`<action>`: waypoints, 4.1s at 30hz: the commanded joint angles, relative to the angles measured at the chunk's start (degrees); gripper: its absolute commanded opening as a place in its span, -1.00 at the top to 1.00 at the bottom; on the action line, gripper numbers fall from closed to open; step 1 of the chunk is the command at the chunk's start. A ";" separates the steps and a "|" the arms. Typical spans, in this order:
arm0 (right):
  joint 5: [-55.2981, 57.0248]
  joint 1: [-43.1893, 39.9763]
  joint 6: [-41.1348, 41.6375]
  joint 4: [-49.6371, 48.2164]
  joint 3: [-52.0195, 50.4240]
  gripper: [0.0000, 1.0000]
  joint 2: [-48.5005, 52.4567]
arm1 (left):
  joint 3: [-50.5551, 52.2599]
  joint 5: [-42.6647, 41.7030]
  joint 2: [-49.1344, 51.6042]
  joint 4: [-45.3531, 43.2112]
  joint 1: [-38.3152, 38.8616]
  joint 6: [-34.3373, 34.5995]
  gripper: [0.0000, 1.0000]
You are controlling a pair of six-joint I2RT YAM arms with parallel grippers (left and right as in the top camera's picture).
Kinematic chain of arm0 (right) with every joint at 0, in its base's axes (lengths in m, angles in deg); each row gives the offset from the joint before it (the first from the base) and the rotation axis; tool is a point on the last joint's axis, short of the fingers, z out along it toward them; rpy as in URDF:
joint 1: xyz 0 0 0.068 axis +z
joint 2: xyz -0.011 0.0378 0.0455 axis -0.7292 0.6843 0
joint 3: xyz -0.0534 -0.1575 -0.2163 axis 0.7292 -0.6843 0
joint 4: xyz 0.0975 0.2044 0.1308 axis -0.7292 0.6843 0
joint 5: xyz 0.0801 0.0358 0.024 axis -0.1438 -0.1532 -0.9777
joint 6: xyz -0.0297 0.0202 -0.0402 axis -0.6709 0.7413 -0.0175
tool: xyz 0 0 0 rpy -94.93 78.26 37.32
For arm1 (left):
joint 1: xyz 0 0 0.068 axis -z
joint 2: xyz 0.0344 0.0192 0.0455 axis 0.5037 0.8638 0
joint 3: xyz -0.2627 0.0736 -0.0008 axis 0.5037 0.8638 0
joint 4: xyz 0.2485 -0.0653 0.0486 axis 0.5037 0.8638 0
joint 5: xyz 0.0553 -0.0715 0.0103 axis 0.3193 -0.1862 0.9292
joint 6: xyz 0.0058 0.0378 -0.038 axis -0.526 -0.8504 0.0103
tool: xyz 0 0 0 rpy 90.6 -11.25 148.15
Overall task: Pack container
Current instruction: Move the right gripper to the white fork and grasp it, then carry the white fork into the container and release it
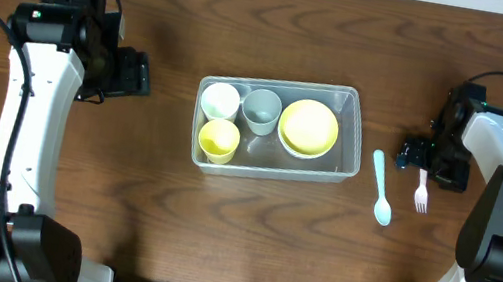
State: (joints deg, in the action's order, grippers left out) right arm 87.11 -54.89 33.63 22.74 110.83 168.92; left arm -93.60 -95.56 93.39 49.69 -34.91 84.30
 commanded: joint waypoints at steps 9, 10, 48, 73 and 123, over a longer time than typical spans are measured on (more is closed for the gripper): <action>0.85 -0.28 0.42 0.63 -2.69 -0.89 1.53 | 0.28 0.09 -1.05 0.85 -0.13 0.50 -0.65; 0.85 -0.28 0.83 0.63 -2.86 -0.89 1.53 | 0.28 0.09 -1.05 0.87 -0.15 0.50 -0.65; 0.90 -2.91 2.36 -0.81 -5.27 0.43 1.53 | 0.28 0.07 -1.05 1.73 -0.13 0.50 -0.65; -2.14 -2.34 1.11 1.46 -0.79 0.97 -1.49 | 0.28 0.07 -1.05 1.70 -0.13 0.50 -0.65; -10.69 42.16 -53.44 14.80 14.86 -0.78 -5.40 | 0.28 0.09 -1.05 1.49 -0.15 0.50 -0.65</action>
State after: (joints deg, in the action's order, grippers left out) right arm 77.02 -13.52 -21.40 37.56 125.87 163.79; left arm -93.60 -95.53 93.39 51.07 -34.91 84.28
